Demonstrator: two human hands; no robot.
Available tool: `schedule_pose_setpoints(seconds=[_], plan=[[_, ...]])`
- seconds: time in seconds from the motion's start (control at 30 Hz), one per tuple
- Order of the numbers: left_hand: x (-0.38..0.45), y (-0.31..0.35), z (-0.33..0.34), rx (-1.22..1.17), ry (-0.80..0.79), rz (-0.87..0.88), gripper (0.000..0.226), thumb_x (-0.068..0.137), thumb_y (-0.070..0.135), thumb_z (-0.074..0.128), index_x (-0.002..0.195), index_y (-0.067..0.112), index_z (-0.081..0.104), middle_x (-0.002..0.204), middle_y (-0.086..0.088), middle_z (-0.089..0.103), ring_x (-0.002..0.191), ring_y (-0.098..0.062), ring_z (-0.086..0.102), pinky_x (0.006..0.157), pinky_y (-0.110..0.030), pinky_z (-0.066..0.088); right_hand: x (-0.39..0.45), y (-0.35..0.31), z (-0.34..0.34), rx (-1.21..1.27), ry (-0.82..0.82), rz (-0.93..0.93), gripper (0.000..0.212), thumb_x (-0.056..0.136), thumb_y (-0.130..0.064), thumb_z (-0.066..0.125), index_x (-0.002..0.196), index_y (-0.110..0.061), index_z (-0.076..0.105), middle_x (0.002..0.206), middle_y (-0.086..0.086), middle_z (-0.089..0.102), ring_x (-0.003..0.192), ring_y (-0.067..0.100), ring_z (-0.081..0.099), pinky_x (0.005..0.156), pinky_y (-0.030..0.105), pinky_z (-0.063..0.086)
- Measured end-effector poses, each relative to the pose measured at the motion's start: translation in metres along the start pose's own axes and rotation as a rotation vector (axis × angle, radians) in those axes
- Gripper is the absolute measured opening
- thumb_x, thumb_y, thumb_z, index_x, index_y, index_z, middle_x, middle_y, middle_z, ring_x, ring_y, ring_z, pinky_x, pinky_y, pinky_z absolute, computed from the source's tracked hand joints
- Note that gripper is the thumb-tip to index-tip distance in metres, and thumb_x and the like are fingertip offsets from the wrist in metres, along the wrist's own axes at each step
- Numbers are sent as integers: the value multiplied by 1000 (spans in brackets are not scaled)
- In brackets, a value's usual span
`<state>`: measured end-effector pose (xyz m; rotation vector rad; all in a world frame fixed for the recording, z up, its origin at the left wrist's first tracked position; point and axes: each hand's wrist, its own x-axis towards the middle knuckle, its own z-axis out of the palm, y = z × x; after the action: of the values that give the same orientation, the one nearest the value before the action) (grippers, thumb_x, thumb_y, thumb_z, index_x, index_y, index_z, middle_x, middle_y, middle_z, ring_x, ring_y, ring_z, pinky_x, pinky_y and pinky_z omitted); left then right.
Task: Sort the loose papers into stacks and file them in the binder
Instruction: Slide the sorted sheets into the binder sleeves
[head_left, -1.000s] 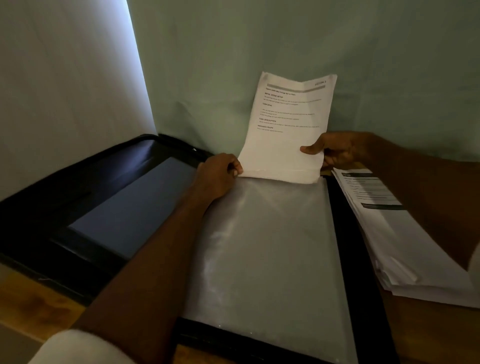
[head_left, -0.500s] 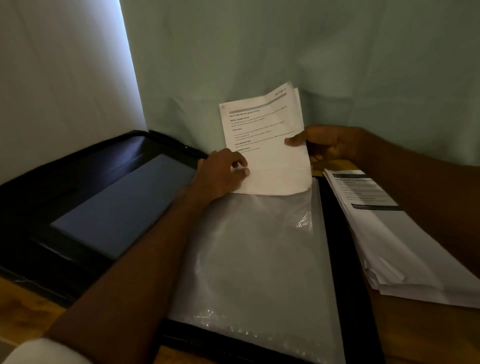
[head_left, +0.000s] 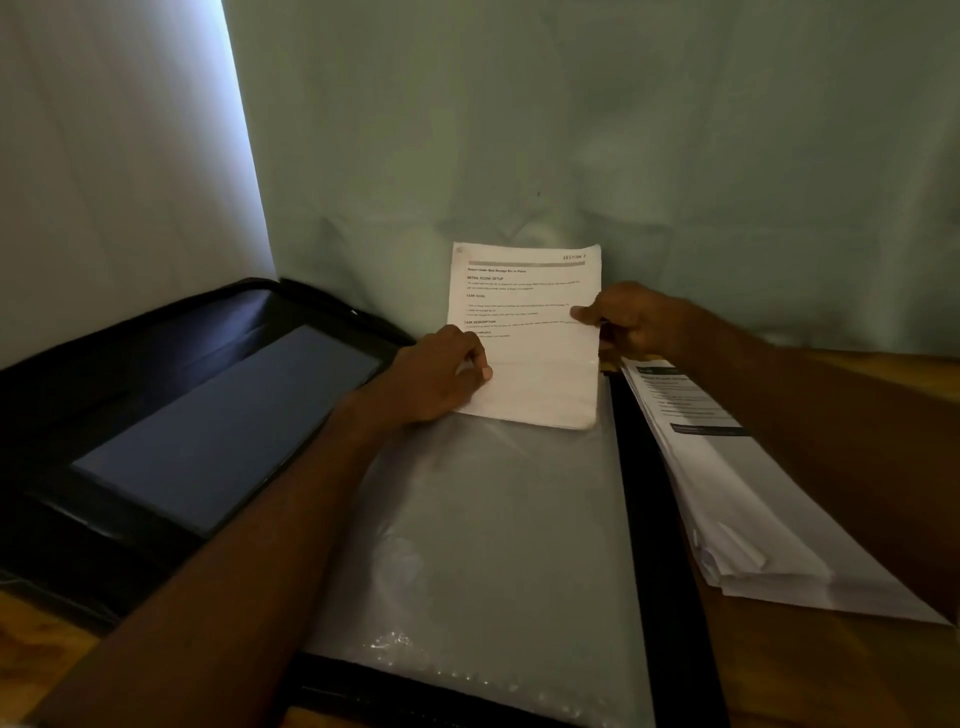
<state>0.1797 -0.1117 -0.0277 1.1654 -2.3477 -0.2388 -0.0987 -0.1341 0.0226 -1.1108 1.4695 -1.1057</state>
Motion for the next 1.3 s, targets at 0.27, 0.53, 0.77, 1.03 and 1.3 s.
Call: schedule_pose_setpoints(seconds=[0.27,0.53,0.77,1.03,1.3], plan=[[8,-19,-1,149,88,-103,16,97,29,64,109,20,67,110,1,52,106,-22,57,97,-43,48,0,-3,-5,-38,-166,90,33,96,-6,65,129,-7,64,113,11,75,90,24,75,66,35,64],[10,-19,4,149,194,-104,10,92,27,70,93,17,68,98,5,48,92,-17,57,83,-36,49,3,4,-7,-132,-194,86,35,97,8,55,127,-8,62,105,6,74,80,17,75,57,28,62],[8,-7,4,148,399,-107,10,93,22,63,89,15,68,88,-3,58,83,-26,60,74,-40,50,-1,-6,-26,-38,-361,61,33,95,8,56,122,-8,65,114,11,75,93,23,76,64,30,63],[4,8,4,169,430,-194,13,94,23,60,86,18,70,91,-1,74,85,-26,67,76,-38,52,1,-24,-25,-388,-515,103,40,88,-3,68,128,-8,63,114,12,73,90,22,71,70,28,61],[5,8,0,154,420,-226,14,93,22,60,83,21,68,87,1,73,83,-24,67,76,-37,52,14,-31,-9,-197,-364,-12,47,94,7,60,135,-17,60,123,13,68,95,23,72,70,35,64]])
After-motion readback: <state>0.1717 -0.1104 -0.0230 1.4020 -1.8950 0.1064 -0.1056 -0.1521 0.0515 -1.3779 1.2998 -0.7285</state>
